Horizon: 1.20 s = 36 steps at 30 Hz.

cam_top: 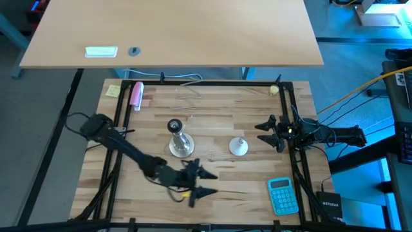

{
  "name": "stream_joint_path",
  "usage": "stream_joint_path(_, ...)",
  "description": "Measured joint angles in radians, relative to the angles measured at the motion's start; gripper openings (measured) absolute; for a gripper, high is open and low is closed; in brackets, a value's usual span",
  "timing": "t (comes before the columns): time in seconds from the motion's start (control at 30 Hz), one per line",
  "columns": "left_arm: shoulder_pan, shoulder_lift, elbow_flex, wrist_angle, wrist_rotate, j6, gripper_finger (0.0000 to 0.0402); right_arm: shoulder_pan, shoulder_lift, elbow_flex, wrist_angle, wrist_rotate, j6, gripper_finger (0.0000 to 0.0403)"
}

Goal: Screw lightbulb
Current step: Insert the lightbulb into the desk lamp

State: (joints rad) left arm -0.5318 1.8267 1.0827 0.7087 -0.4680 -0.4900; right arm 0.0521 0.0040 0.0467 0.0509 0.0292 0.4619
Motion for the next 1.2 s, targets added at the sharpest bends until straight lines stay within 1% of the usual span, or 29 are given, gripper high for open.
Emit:
stream_joint_path(0.17,0.059,0.097,0.137,-0.181,0.002,0.071,0.0253,0.000,0.000,0.000,-0.007,-0.023,0.006,0.0292)
stream_joint_path(0.3,0.093,0.162,0.210,-0.287,-0.010,0.074,0.0253,0.000,0.000,0.000,-0.044,-0.023,0.006,0.0292)
stream_joint_path(0.53,0.148,0.293,0.283,-0.304,-0.016,0.067,0.0253,0.000,0.000,0.004,-0.122,-0.012,0.002,0.0292)
stream_joint_path(0.7,0.190,0.361,0.328,-0.300,-0.015,0.067,0.0253,0.000,0.011,0.005,-0.131,-0.002,-0.020,0.0292)
stream_joint_path(0.93,0.241,0.377,0.331,-0.329,-0.016,0.017,0.0253,0.000,0.039,0.005,-0.135,0.002,-0.022,0.0292)
stream_joint_path(1.2,0.281,0.377,0.331,-0.329,-0.016,0.024,0.0253,0.000,0.080,0.003,-0.119,0.008,-0.016,0.0292)
